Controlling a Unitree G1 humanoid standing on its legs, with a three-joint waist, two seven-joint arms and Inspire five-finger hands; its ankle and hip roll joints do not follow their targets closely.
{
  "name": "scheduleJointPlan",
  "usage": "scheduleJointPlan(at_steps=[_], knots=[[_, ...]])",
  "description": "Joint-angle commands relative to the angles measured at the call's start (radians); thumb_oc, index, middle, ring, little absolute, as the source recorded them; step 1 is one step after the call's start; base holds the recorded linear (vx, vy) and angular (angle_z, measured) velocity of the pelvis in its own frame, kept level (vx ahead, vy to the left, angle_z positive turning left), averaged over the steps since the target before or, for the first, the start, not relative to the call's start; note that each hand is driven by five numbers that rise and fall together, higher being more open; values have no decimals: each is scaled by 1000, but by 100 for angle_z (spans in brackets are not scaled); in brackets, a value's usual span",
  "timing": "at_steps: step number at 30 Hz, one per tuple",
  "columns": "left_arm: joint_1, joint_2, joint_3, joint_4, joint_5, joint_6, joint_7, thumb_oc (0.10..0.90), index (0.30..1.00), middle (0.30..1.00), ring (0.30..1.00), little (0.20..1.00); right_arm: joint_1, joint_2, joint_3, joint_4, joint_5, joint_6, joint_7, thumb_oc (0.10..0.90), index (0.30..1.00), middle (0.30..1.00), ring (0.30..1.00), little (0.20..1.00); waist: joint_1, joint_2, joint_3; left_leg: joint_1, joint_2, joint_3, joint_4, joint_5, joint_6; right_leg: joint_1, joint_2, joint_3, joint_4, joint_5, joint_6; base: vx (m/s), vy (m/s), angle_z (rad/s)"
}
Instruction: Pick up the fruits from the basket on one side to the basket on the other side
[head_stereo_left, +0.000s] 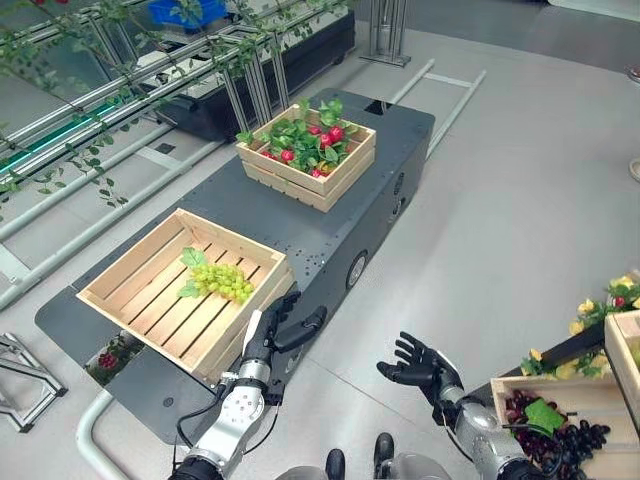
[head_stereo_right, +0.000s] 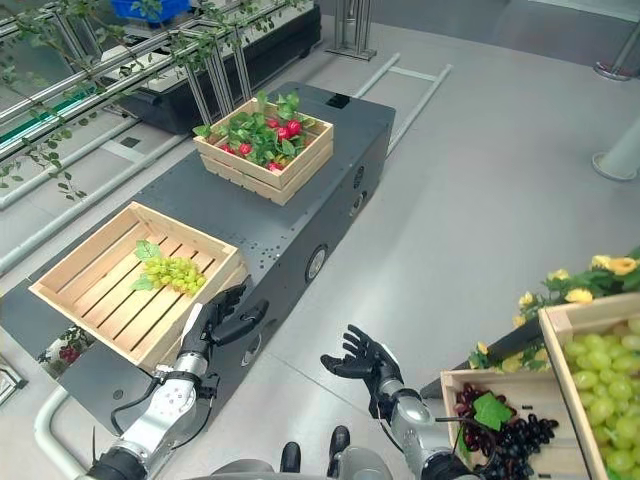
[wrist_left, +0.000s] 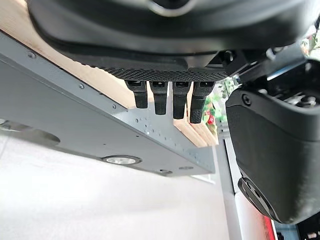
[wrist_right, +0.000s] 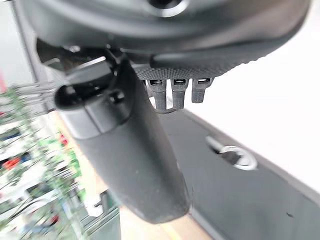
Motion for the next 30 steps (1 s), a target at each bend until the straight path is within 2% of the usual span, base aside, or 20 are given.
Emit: scheduleJointPlan(at_steps=[1, 3, 5, 6, 7, 10, 13, 16, 24, 27, 30], knots=[[-67, -5, 12, -67, -8, -100, -20, 800, 900, 900, 900, 900, -40, 1, -59, -107, 20, -91, -1, 800, 900, 900, 900, 900, -19, -27, -42, -30, 90, 117, 19, -15, -32, 77, -25, -36, -64, -21, 60, 95, 111, 25], [-73, -10, 9, -65, -7, -103, -37, 800, 900, 900, 900, 900, -34, -10, -79, -118, 28, -98, 2, 800, 900, 900, 900, 900, -30, -26, -49, -22, 173, 168, -107, 55, -56, 98, -40, -66, -73, -40, 55, 94, 163, 36], [-83, -14, 3, -59, -3, -109, -50, 800, 900, 900, 900, 900, -26, -14, -88, -131, 31, -106, -14, 800, 900, 900, 900, 900, -41, -19, -47, -13, 216, 211, -170, 86, -77, 114, -47, -90, -63, -65, 55, 67, 177, 34], [-108, -18, -11, -49, 1, -120, -74, 800, 900, 900, 900, 900, -15, -24, -101, -148, 38, -120, -35, 800, 900, 900, 900, 900, -60, -8, -45, -30, 260, 275, -211, 126, -95, 110, -58, -128, -26, -101, 46, 9, 294, 49], [-139, -17, -27, -48, -2, -128, -84, 800, 900, 900, 900, 900, -11, -33, -114, -148, 36, -142, -36, 800, 900, 900, 900, 900, -70, -2, -37, -52, 277, 303, -179, 106, -97, 102, -83, -163, 28, -131, 44, 33, 367, 68], [-152, -3, -29, -51, -24, -110, -83, 800, 900, 900, 900, 900, -15, -22, -105, -149, 54, -125, -77, 800, 900, 900, 900, 900, -67, 14, -31, -60, 238, 276, -153, 59, -91, 99, -130, -171, 90, -157, 73, 66, 351, 66], [-151, 18, -19, -67, 12, -132, -68, 800, 900, 900, 900, 900, -3, -2, -102, -141, 85, -142, -31, 800, 900, 900, 900, 900, -60, 22, -25, -19, 211, 265, -186, 54, -80, 118, -156, -175, 64, -129, 98, 126, 241, -23], [-152, 21, -10, -70, 15, -114, -41, 800, 900, 900, 900, 900, -4, 15, -94, -123, 79, -136, -30, 800, 900, 900, 900, 900, -44, 30, -44, 13, 191, 248, -231, 58, -64, 133, -171, -182, 13, -95, 124, 117, 163, -1], [-134, 13, -21, -100, 28, -103, -44, 800, 900, 900, 900, 900, -16, 54, -68, -145, 87, -171, -48, 800, 900, 900, 900, 900, 10, 18, -59, 16, 161, 236, -248, 42, -42, 153, -216, -231, -67, -20, 162, 73, 136, 21], [-108, 17, -28, -118, 80, -124, -35, 800, 900, 900, 900, 900, -26, 70, -56, -159, 84, -182, -43, 800, 900, 900, 900, 900, 32, 12, -53, 16, 153, 246, -248, 33, -31, 150, -242, -253, -96, 24, 179, 52, 133, 3], [-99, 34, -28, -139, 111, -129, -13, 800, 900, 900, 900, 900, -30, 78, -51, -160, 104, -180, -37, 800, 900, 900, 900, 900, 45, 10, -53, 11, 140, 240, -245, 22, -17, 147, -256, -256, -93, 32, 185, 86, 164, 0]])
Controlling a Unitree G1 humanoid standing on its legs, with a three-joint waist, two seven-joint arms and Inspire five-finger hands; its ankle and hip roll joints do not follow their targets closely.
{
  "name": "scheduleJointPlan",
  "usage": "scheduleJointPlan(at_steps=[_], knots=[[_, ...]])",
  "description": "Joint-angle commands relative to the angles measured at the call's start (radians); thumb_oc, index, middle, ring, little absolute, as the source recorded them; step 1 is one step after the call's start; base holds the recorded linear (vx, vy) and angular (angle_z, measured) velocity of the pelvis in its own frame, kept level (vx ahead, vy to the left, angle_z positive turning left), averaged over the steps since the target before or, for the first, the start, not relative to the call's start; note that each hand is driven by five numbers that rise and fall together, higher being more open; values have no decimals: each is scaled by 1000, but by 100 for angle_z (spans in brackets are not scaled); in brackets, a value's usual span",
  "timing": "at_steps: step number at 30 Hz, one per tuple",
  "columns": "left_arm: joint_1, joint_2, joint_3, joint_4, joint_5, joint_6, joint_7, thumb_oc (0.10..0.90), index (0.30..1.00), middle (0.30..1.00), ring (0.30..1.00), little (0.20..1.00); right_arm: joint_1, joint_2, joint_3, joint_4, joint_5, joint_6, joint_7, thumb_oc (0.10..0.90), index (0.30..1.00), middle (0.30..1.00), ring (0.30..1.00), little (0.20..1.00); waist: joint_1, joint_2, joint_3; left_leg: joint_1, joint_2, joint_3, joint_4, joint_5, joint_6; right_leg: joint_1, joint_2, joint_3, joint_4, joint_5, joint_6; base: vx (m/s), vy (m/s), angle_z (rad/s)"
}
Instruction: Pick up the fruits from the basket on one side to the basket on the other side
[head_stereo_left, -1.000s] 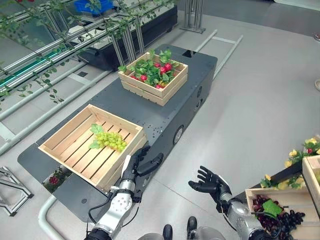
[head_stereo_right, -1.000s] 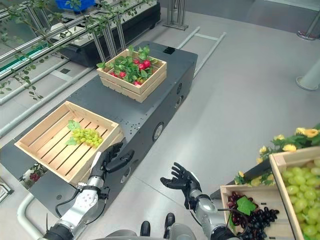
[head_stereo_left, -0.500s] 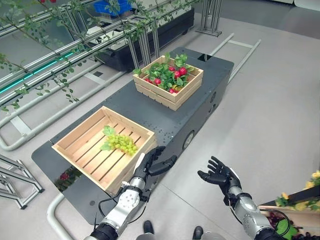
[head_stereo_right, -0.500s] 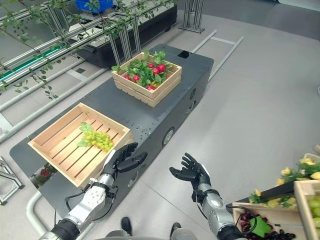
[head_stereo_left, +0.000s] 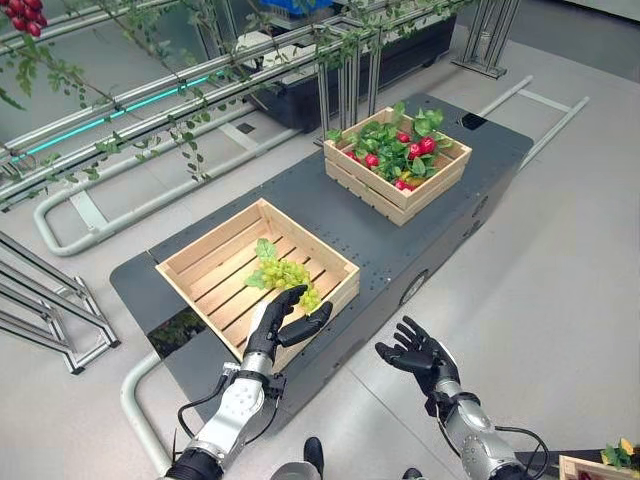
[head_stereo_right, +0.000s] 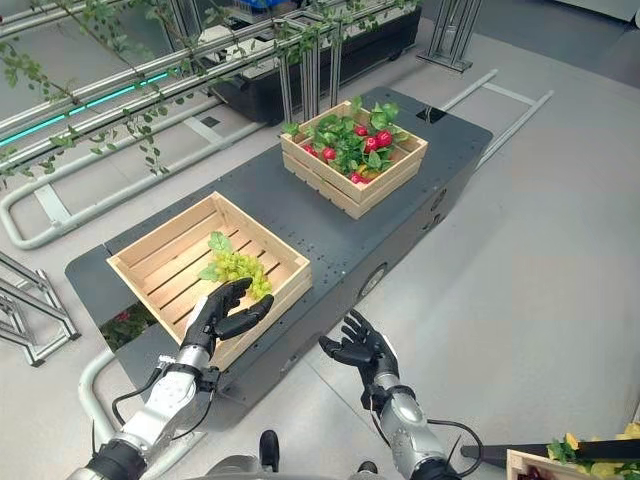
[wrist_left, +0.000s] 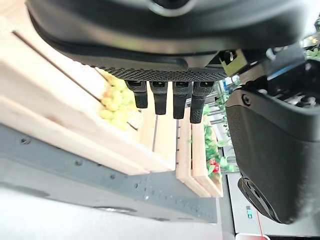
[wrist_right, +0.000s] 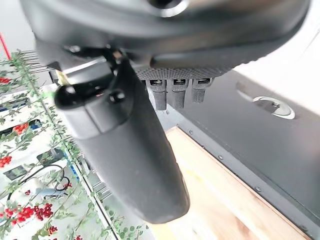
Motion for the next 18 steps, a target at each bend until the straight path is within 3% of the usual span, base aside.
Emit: scheduleJointPlan(at_steps=[1, 4, 7, 9, 11, 12, 14, 16, 17, 18], knots=[[-74, 12, -11, -101, 69, -125, 32, 800, 900, 900, 900, 900, -80, -2, 6, -85, 62, -121, 14, 800, 900, 900, 900, 900, 17, 20, -29, 3, 12, 20, 6, -111, -8, 17, -102, -33, 14, 41, 1, 102, 130, 0], [-63, 25, -4, -114, 114, -146, 27, 800, 900, 900, 900, 900, -59, 7, -5, -91, 43, -107, -9, 800, 900, 900, 900, 900, 17, 16, -27, 5, -13, -6, 15, -129, 19, 0, -111, -10, 137, 27, 0, 194, 197, 4], [-54, 43, -6, -148, 152, -167, 19, 800, 900, 900, 900, 900, -20, 3, -3, -136, 12, -88, -26, 800, 900, 900, 900, 900, 5, 14, -7, -7, -42, -45, 35, -146, 56, -138, -142, 66, 466, 57, -2, 140, 118, 8], [-50, 57, -8, -159, 161, -187, 12, 800, 900, 900, 900, 900, 11, -15, -1, -161, 19, -97, -16, 800, 900, 900, 900, 900, -21, 16, 29, 8, -45, -82, 37, -147, 58, -224, -87, 128, 537, 36, -19, 117, -75, 29], [-56, 63, -7, -168, 154, -188, 8, 800, 900, 900, 900, 900, 21, -23, 1, -175, 28, -100, -14, 800, 900, 900, 900, 900, -41, 20, 46, 7, -36, -106, 36, -134, 52, -258, -38, 165, 438, 45, -40, 70, -206, 63], [-83, 65, -15, -172, 149, -189, 24, 800, 900, 900, 900, 900, 13, -28, 4, -180, 38, -114, -8, 800, 900, 900, 900, 900, -56, 23, 60, -2, -28, -131, 45, -146, 45, -281, -12, 209, 288, 54, -44, 7, -297, 53], [-137, 66, -31, -167, 122, -194, 40, 800, 900, 900, 900, 900, -22, -32, 5, -173, 51, -128, -11, 800, 900, 900, 900, 900, -69, 21, 77, -23, -28, -148, 42, -158, 42, -302, 5, 282, 135, 106, -32, -12, -287, 53], [-185, 57, -52, -146, 105, -216, 24, 800, 900, 900, 900, 900, -51, -34, 4, -159, 77, -150, -37, 800, 900, 900, 900, 900, -92, 20, 95, -31, -28, -189, 38, -166, 43, -301, 36, 369, 74, 109, -28, 39, -348, 71], [-190, 50, -63, -131, 105, -233, 0, 800, 900, 900, 900, 900, -50, -26, -11, -132, 94, -144, -54, 800, 900, 900, 900, 900, -109, 12, 93, -33, -24, -224, 48, -161, 44, -272, 54, 408, 88, 75, -28, 173, -398, 91], [-180, 46, -57, -137, 104, -226, 10, 800, 900, 900, 900, 900, -48, -22, -15, -134, 85, -125, -54, 800, 900, 900, 900, 900, -107, 8, 90, -30, -12, -209, 55, -155, 37, -260, 53, 379, 100, 65, -26, 282, -422, 156]])
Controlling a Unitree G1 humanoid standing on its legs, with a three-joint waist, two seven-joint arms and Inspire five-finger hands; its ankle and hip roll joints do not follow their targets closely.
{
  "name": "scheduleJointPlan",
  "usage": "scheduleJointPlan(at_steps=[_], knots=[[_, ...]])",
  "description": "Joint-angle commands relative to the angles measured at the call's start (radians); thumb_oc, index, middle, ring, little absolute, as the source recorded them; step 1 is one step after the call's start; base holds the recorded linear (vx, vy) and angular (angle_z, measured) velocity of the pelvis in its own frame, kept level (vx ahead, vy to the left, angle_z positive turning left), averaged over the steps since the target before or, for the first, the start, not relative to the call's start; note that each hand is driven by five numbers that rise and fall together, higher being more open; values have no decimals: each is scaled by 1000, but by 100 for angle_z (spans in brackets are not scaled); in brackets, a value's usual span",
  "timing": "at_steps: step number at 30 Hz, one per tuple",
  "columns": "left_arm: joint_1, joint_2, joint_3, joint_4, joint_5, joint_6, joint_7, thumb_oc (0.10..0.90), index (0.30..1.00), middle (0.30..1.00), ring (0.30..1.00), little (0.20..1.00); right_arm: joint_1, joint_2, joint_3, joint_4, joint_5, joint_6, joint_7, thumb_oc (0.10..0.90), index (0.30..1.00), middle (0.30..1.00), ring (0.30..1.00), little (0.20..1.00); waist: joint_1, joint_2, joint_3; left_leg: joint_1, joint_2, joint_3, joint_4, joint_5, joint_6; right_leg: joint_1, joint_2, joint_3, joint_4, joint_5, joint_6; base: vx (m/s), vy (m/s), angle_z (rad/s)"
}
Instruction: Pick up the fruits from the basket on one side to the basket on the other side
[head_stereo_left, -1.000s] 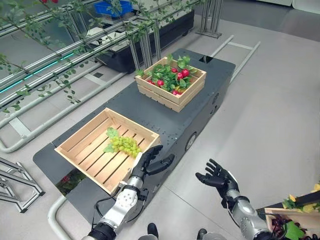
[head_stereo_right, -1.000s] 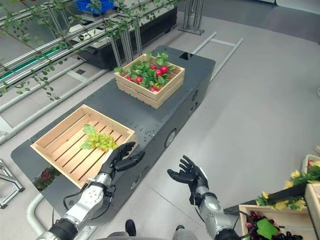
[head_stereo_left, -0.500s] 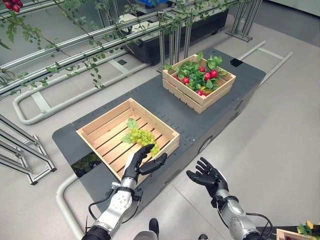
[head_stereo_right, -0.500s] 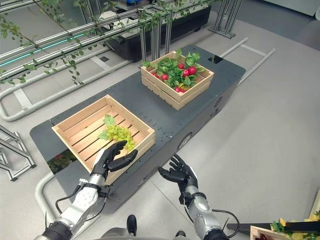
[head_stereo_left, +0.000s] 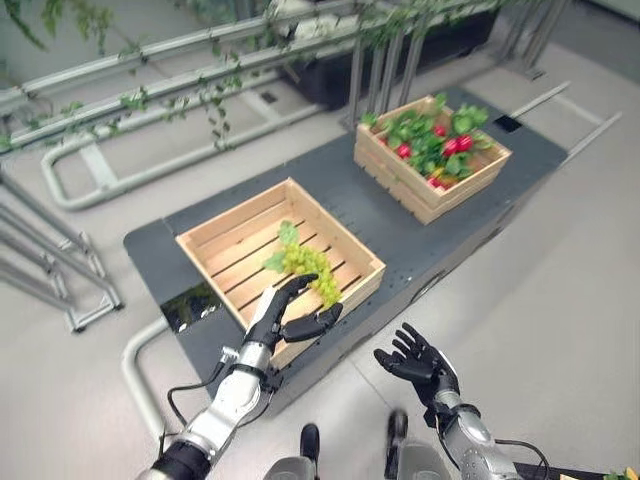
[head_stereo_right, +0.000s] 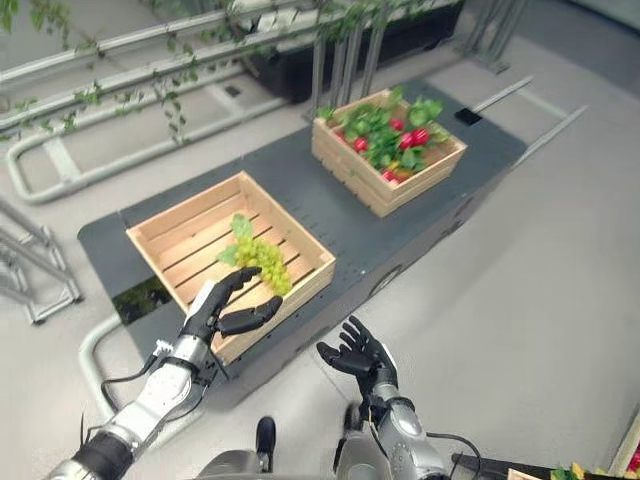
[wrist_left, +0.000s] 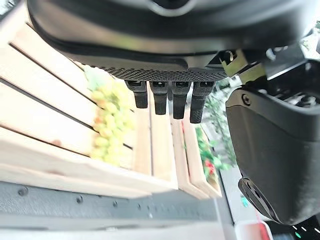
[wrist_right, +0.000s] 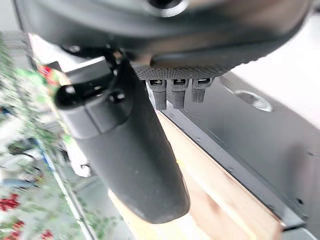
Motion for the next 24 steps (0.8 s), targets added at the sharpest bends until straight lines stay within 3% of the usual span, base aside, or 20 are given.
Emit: scheduleJointPlan(at_steps=[1, 5, 6, 9, 11, 12, 15, 18, 22, 24], knots=[[-48, -29, 17, -131, -33, -159, 37, 800, 900, 900, 900, 900, -63, -10, -45, -103, 39, -90, -15, 800, 900, 900, 900, 900, -37, -9, 1, 61, 69, 61, 61, -153, -28, 109, 33, -27, 79, 38, -46, 263, -263, 193], [-61, -48, 76, -150, -54, -235, 79, 800, 900, 900, 900, 900, -12, -56, -102, -103, 21, -110, 15, 800, 900, 900, 900, 900, -47, -32, 18, -3, 128, 193, 185, -150, -78, 191, 19, -136, 55, 5, -85, 150, -160, 114], [-65, -49, 76, -149, -55, -236, 81, 800, 900, 900, 900, 900, -15, -59, -103, -100, 21, -111, 14, 800, 900, 900, 900, 900, -48, -32, 20, -5, 130, 194, 185, -149, -79, 191, 19, -141, 56, 4, -86, -26, -10, 61], [-165, -45, 104, -149, 0, -231, 261, 800, 900, 900, 900, 900, -103, -98, -102, -55, 32, -132, -7, 800, 900, 900, 900, 900, -31, -11, 59, -14, 118, 146, 154, -134, -91, 162, 5, -182, 92, -16, -82, 9, 66, 37], [-188, -27, 128, -151, 42, -223, 321, 800, 900, 900, 900, 900, -113, -105, -102, -67, 29, -127, -17, 800, 900, 900, 900, 900, -32, -8, 70, -16, 115, 136, 154, -137, -91, 154, 3, -181, 100, -21, -82, 43, 58, -8], [-226, 0, 159, -131, 84, -205, 404, 800, 900, 900, 900, 900, -120, -108, -91, -80, 20, -125, -22, 800, 900, 900, 900, 900, -37, -5, 80, -15, 108, 126, 141, -133, -92, 148, 3, -173, 93, -17, -79, 57, 77, -7], [-293, 48, 199, -84, 135, -168, 496, 800, 900, 900, 900, 900, -123, -113, -70, -105, -12, -105, -16, 800, 900, 900, 900, 900, -52, 2, 90, -13, 96, 128, 113, -130, -89, 136, 4, -161, 79, -13, -72, 61, 110, -6], [-389, 114, 206, 11, 189, -105, 524, 800, 900, 900, 900, 900, -151, -138, -56, -115, -19, -69, 0, 800, 900, 900, 900, 900, -73, 12, 108, -24, 91, 135, 98, -125, -90, 111, 7, -141, 84, -16, -70, 6, 132, -8], [-536, 225, 158, 124, 304, -36, 569, 800, 900, 900, 900, 900, -193, -193, -48, -137, -3, -65, 33, 800, 900, 900, 900, 900, -100, 20, 143, -58, 83, 147, 105, -123, -92, 66, 7, -120, 111, -28, -72, -40, 108, -8], [-657, 307, 80, 197, 377, 45, 578, 800, 900, 900, 900, 900, -234, -232, -41, -152, 5, -74, 49, 800, 900, 900, 900, 900, -117, 21, 177, -106, 81, 158, 143, -126, -94, 10, 6, -105, 164, -41, -77, -94, 103, 1]])
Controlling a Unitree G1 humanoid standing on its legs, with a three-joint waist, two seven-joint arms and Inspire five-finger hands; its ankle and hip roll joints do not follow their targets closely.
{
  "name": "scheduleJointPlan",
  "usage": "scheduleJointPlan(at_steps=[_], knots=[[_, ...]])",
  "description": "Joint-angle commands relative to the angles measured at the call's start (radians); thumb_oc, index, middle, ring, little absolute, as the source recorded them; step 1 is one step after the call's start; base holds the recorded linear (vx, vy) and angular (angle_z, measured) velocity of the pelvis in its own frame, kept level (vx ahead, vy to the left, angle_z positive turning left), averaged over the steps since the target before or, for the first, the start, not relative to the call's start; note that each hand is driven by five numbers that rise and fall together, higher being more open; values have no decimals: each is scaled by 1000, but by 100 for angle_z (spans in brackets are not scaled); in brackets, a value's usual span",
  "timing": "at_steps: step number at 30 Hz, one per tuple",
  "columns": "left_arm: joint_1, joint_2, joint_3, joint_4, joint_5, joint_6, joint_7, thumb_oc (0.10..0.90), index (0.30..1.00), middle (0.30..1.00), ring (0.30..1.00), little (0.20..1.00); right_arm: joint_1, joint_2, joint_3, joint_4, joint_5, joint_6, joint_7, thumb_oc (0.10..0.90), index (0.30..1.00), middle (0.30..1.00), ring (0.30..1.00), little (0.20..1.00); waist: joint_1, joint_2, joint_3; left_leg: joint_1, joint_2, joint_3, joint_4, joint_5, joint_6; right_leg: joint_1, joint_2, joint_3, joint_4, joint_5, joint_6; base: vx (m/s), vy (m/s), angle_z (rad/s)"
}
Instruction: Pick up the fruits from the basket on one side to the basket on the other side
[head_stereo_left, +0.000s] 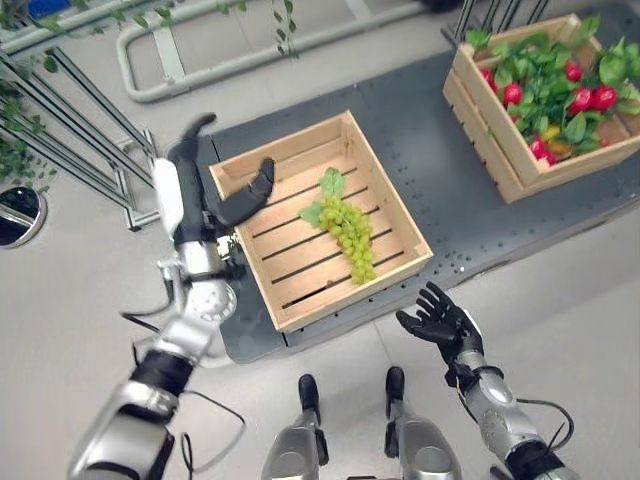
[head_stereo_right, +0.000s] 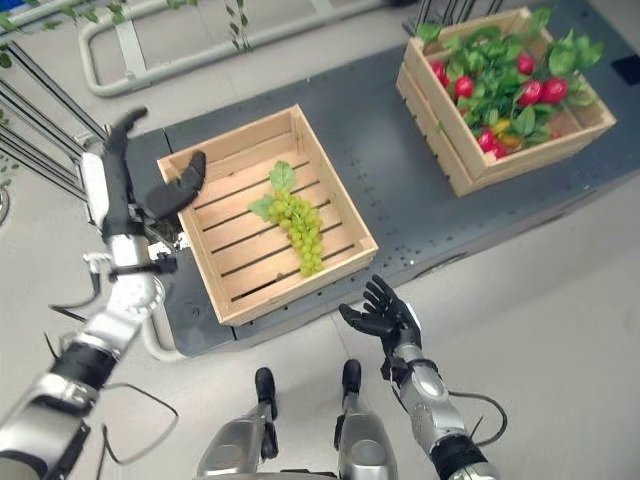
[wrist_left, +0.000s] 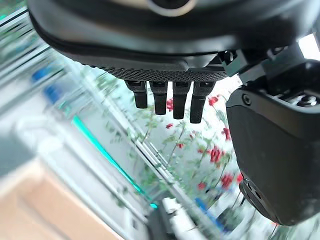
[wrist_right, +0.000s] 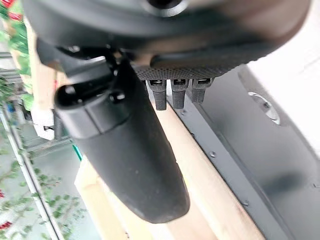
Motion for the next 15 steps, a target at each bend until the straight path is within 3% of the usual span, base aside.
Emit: scheduleJointPlan(at_steps=[1, 3, 5, 9, 15], knots=[[-244, 105, -92, 82, 135, 46, 66, 800, 900, 900, 900, 900, -88, -86, 0, -132, 15, -65, 50, 800, 900, 900, 900, 900, -52, -35, 7, -96, -21, -20, 166, -135, 1, -117, -69, 1, 248, -155, -9, -103, 94, -3], [-303, 124, -131, 135, 170, 77, 54, 800, 900, 900, 900, 900, -114, -103, 3, -135, 21, -65, 58, 800, 900, 900, 900, 900, -61, -38, 31, -131, -22, -15, 206, -141, 1, -153, -69, 12, 289, -166, -12, -89, 88, -14], [-382, 141, -210, 213, 304, 117, 43, 800, 900, 900, 900, 900, -158, -119, 12, -128, 27, -57, 55, 800, 900, 900, 900, 900, -72, -41, 61, -168, -20, -5, 244, -150, 0, -194, -67, 23, 331, -178, -16, -86, 96, -23], [-529, 196, -436, 249, 506, 144, -25, 800, 900, 900, 900, 900, -217, -157, 29, -102, 15, -40, 37, 800, 900, 900, 900, 900, -86, -41, 72, -266, -22, 12, 297, -160, 2, -298, -66, 34, 392, -188, -20, -42, 94, -2], [-641, 215, -571, 295, 674, 123, -53, 800, 900, 900, 900, 900, -255, -185, 50, -80, 3, -29, 31, 800, 900, 900, 900, 900, -101, -39, 72, -361, -18, 35, 333, -166, 8, -397, -63, 44, 422, -185, -23, -3, 77, -8]])
